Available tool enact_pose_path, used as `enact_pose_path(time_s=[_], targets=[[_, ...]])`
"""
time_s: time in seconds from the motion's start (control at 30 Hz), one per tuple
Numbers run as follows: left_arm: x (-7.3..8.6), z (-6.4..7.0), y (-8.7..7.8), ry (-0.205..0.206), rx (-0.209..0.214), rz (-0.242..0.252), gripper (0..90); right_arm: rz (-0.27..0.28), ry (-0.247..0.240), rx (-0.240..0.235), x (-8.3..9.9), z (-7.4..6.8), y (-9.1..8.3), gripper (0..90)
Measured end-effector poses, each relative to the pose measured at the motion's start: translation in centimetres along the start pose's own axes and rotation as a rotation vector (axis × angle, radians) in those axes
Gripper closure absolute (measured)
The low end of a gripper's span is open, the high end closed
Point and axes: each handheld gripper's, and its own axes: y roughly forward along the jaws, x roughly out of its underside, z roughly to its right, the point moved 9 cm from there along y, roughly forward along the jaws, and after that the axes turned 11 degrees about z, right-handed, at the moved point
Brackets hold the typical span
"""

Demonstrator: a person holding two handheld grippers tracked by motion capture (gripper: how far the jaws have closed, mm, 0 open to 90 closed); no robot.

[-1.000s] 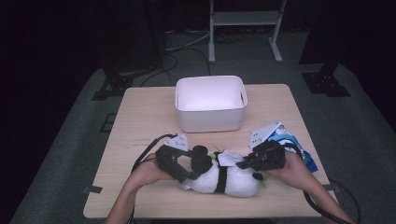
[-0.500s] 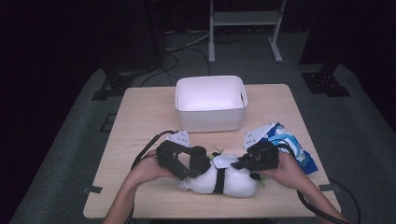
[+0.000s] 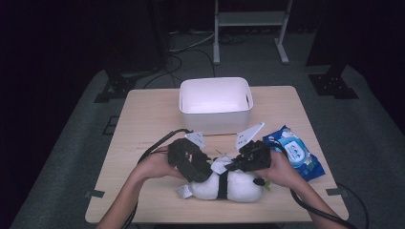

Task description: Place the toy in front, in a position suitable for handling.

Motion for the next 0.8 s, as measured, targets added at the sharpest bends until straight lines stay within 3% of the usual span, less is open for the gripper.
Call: enact_pose_path(time_s=[0.13, 0.17, 0.3, 0.37, 0.4, 0.5, 0.67, 0.8], targets=[[0.8, 0.6, 0.8, -0.037, 0.066, -0.047, 3.3, 0.006, 0.004, -0.017, 0.0, -0.3, 0.1, 83.4], [0.9, 0.7, 0.9, -0.038, 0.082, -0.055, 6.4, 0.006, -0.014, -0.014, 0.2, -0.5, -0.1, 83.5], [0.9, 1.3, 1.1, -0.019, 0.119, -0.053, 13.3, 0.002, -0.021, -0.010, 0.5, -0.8, -0.3, 83.4], [0.9, 1.5, 1.0, 0.000, 0.126, -0.050, 23.2, 0.008, -0.012, -0.015, 0.5, -1.0, -0.3, 83.4], [0.8, 1.5, 0.9, 0.015, 0.126, -0.050, 23.2, 0.008, -0.012, -0.015, 0.5, -1.0, -0.3, 83.4], [0.6, 1.5, 0.7, 0.057, 0.116, -0.035, 35.5, 0.015, -0.009, -0.010, 0.4, -0.7, -0.3, 83.4], [0.0, 0.9, 0.5, 0.075, 0.075, -0.006, 39.4, 0.017, 0.000, 0.007, 0.4, -0.1, -0.5, 83.4], [0.0, 0.7, 0.4, 0.095, 0.044, 0.004, 41.0, 0.025, 0.019, -0.006, 0.4, -0.1, -0.9, 83.5]])
